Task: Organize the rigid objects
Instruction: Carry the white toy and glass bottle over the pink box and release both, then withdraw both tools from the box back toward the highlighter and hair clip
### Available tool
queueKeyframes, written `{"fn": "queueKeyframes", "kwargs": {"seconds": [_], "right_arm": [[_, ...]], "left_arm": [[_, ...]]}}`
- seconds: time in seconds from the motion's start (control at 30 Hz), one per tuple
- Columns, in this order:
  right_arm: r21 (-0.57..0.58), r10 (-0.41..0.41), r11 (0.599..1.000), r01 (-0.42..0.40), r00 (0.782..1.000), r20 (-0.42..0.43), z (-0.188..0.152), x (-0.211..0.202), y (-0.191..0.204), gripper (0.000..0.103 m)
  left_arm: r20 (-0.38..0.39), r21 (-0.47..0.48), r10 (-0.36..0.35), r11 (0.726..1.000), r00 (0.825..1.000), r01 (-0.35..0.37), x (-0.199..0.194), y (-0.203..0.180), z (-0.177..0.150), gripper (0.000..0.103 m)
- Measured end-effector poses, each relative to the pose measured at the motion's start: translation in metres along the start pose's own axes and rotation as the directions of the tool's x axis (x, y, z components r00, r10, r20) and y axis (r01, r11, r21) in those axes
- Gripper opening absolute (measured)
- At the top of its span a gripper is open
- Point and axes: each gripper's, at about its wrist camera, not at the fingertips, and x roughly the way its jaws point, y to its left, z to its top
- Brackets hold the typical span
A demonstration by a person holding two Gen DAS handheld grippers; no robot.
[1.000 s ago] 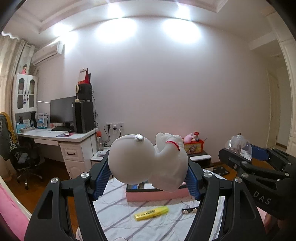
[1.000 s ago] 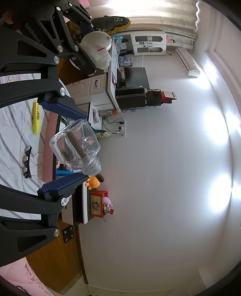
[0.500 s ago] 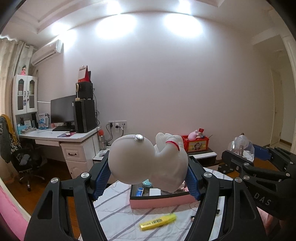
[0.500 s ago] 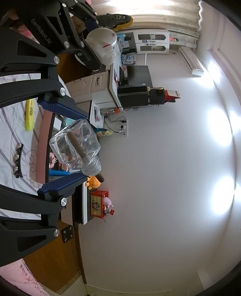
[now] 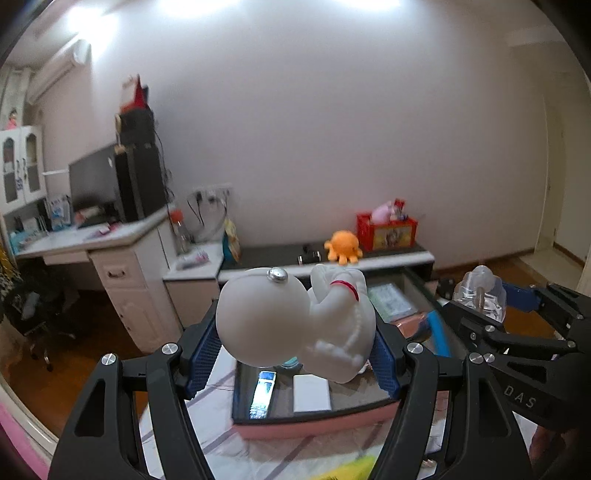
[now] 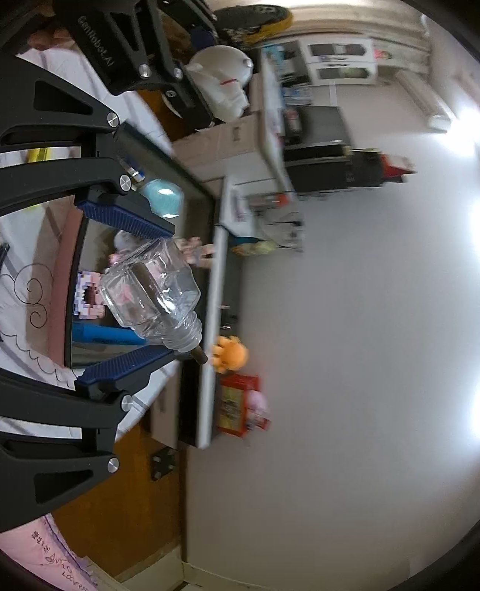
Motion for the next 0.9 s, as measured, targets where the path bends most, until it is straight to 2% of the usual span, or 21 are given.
{"fn": "queueKeyframes", "kwargs": {"seconds": [0.17,0.23,0.4,0.43,0.47,0.5,0.57,0.73,0.83,0.87,0.9], "right_arm": [[-0.011,-0.028,1.0,0.026,0.992,-0.125,-0.014,0.05,-0.011,0.061],[0.004,-0.022,1.0,0.023,0.988,-0.15,-0.019,0.06,-0.019,0.061],[0.023,-0.021,0.999,0.026,0.982,-0.185,-0.027,0.069,-0.029,0.061],[0.028,-0.019,0.999,0.025,0.982,-0.189,-0.028,0.069,-0.03,0.062],[0.038,-0.012,0.999,0.02,0.982,-0.191,-0.028,0.069,-0.032,0.063],[0.046,-0.008,0.999,0.017,0.982,-0.186,-0.028,0.066,-0.032,0.066],[0.061,0.002,0.998,0.009,0.985,-0.17,-0.026,0.057,-0.033,0.085],[0.077,0.012,0.997,-0.004,0.994,-0.108,-0.017,0.019,-0.03,0.085],[0.082,0.009,0.997,-0.006,0.999,-0.04,-0.011,-0.02,-0.024,0.085],[0.078,0.014,0.997,-0.013,1.0,-0.006,-0.011,-0.038,-0.021,0.087],[0.07,0.014,0.997,-0.014,1.0,0.01,-0.011,-0.049,-0.019,0.092]], "left_arm": [[-0.125,0.001,-0.028,1.0,0.992,0.028,0.057,-0.002,-0.011,0.071],[-0.161,0.0,-0.035,0.999,0.986,0.035,0.072,-0.006,-0.02,0.071],[-0.217,0.007,-0.023,1.0,0.976,0.025,0.086,-0.009,-0.031,0.072],[-0.221,0.006,-0.024,1.0,0.975,0.026,0.087,-0.007,-0.031,0.073],[-0.222,0.006,-0.023,1.0,0.975,0.025,0.087,-0.006,-0.03,0.079],[-0.205,0.004,-0.016,1.0,0.979,0.017,0.081,-0.005,-0.029,0.086],[-0.181,-0.003,0.009,1.0,0.983,-0.009,0.073,-0.001,-0.024,0.097],[-0.106,-0.029,0.029,0.999,0.994,-0.033,0.026,0.012,-0.015,0.1],[-0.048,-0.038,0.038,0.998,0.998,-0.04,-0.009,0.016,-0.014,0.103],[-0.023,-0.043,0.045,0.998,0.999,-0.046,-0.028,0.018,-0.014,0.103],[-0.007,-0.048,0.053,0.997,0.999,-0.053,-0.04,0.018,-0.014,0.103]]}}
